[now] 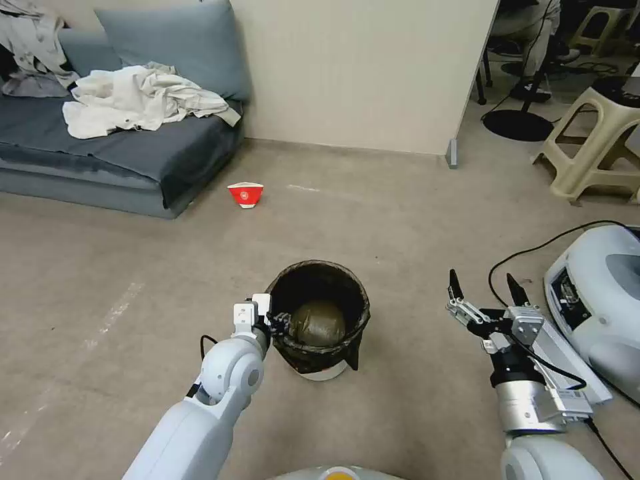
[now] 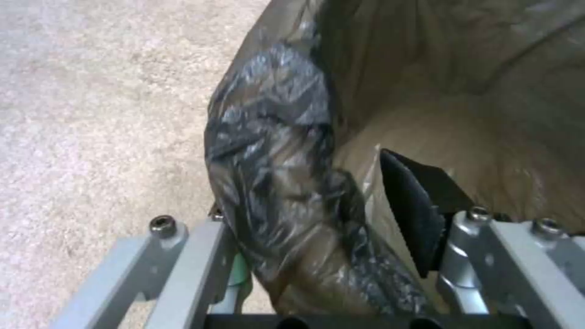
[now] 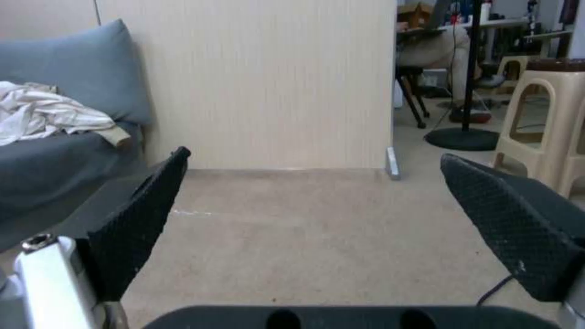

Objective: Pick up the trash can from the floor.

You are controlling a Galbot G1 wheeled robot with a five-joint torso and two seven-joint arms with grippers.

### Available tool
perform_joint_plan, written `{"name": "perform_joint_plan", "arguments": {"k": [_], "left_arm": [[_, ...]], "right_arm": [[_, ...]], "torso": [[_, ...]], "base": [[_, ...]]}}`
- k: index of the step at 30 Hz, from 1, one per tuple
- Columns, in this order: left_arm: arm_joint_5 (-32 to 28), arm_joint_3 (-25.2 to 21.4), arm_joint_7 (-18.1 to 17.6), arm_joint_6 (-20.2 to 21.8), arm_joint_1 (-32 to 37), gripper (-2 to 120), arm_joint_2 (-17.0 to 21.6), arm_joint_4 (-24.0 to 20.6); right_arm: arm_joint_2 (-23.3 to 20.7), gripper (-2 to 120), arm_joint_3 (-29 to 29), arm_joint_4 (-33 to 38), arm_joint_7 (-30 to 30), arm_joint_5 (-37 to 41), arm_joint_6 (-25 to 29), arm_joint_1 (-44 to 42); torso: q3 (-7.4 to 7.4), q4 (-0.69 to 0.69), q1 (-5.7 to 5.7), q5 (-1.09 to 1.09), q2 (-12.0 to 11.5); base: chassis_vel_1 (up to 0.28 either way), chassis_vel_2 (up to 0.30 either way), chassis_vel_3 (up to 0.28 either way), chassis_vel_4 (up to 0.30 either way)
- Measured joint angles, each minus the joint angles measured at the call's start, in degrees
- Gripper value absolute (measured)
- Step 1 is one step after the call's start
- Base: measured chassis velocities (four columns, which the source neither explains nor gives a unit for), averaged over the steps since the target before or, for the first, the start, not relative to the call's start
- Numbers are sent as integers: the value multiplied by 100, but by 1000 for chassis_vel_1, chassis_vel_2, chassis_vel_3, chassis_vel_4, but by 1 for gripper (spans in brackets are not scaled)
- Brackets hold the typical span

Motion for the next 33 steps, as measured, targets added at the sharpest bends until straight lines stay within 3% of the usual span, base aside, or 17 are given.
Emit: {"name": "perform_joint_plan", "arguments": {"k": [14,25,33], "left_arm": [[22,-62,-222,-6,12,9,-69,104],[3,-178,-254,-5,97,7,-94,-46],[-109,-395,-270,0,233,2,-65,-431]], "right_arm": [[-10,100,1,-41,6,6,27,19],[-4,100,-1,-51,7,6,79,3],[-1,100,-2,-46,7,2,103,-11]], "torso": [[1,-1,0,-4,0],[3,-3,0,-9,0],[3,0,0,-5,-1]], "base": [[0,0,0,0],[0,0,0,0],[0,0,0,0]]}}
